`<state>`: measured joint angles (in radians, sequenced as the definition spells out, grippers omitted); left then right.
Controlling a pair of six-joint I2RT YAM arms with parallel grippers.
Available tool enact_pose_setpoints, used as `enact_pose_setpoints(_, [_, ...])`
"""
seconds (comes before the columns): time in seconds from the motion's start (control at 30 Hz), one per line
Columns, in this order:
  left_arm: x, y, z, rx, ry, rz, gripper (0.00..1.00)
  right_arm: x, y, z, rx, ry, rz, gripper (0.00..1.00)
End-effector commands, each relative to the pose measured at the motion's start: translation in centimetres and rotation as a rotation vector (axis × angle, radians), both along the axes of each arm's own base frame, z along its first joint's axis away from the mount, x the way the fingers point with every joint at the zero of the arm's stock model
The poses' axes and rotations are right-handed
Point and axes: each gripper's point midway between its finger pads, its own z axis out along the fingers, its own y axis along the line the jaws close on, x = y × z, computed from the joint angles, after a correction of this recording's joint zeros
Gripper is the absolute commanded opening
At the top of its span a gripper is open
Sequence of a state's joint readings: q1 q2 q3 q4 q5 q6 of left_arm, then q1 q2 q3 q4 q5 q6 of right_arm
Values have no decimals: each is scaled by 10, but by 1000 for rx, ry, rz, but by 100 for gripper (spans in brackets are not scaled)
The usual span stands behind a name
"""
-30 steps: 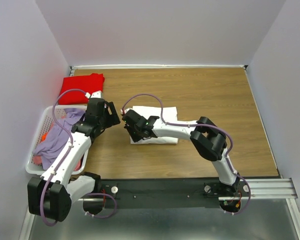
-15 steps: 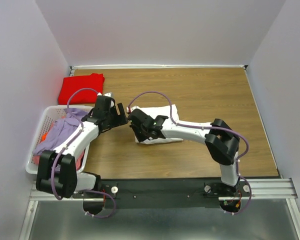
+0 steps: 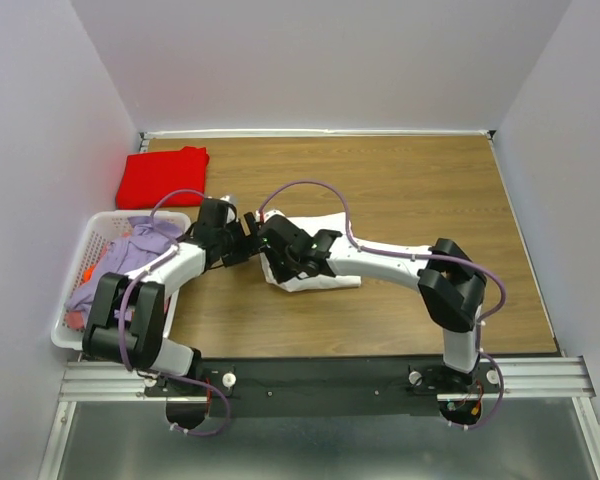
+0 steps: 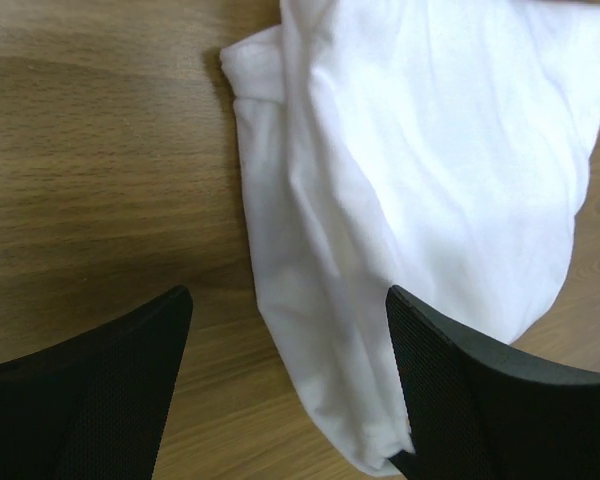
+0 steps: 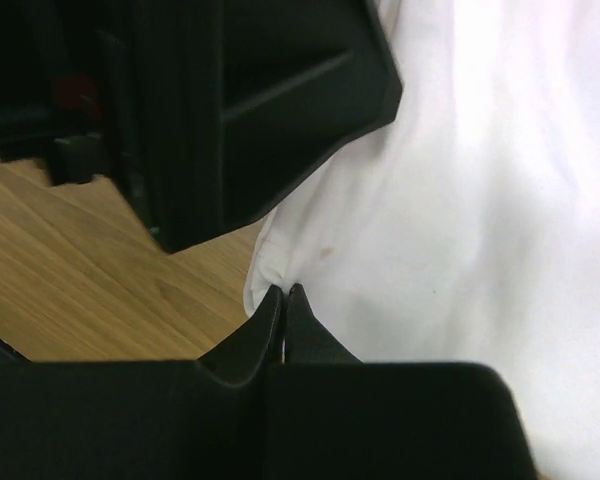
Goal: Fold and stack the t-shirts
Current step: Neatly place the folded tshirt to the corner
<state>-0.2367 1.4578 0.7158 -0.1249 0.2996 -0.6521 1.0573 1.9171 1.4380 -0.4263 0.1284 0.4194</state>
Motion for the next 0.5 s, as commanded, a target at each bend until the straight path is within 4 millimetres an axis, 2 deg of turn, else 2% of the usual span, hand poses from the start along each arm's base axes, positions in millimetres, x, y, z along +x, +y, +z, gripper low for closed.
enact_pose_setpoints(0.0, [18,17,31,38,-118,105,86,-13,4,-29,-20,81,53,1])
enact_pose_setpoints(0.13, [19,39,50,107,-177,174,86,-21,6,-55,-56,134,86,4])
enact_pose_setpoints(0.23, [18,55,60,166,-201,203,86,-24,10,-66,-77,137,106,12])
enact_pose_setpoints(0.27, [21,62,66,187,-217,220,86,-25,10,-68,-82,137,113,20])
enact_pose_setpoints(0.3, [20,66,65,204,-209,221,86,-25,13,-68,-79,136,115,36])
enact_pose_setpoints(0.43, [20,73,67,227,-212,215,86,-26,17,-64,-106,114,117,59])
enact_pose_setpoints(0.47, [20,74,66,229,-211,216,86,-25,16,-60,-124,102,116,60])
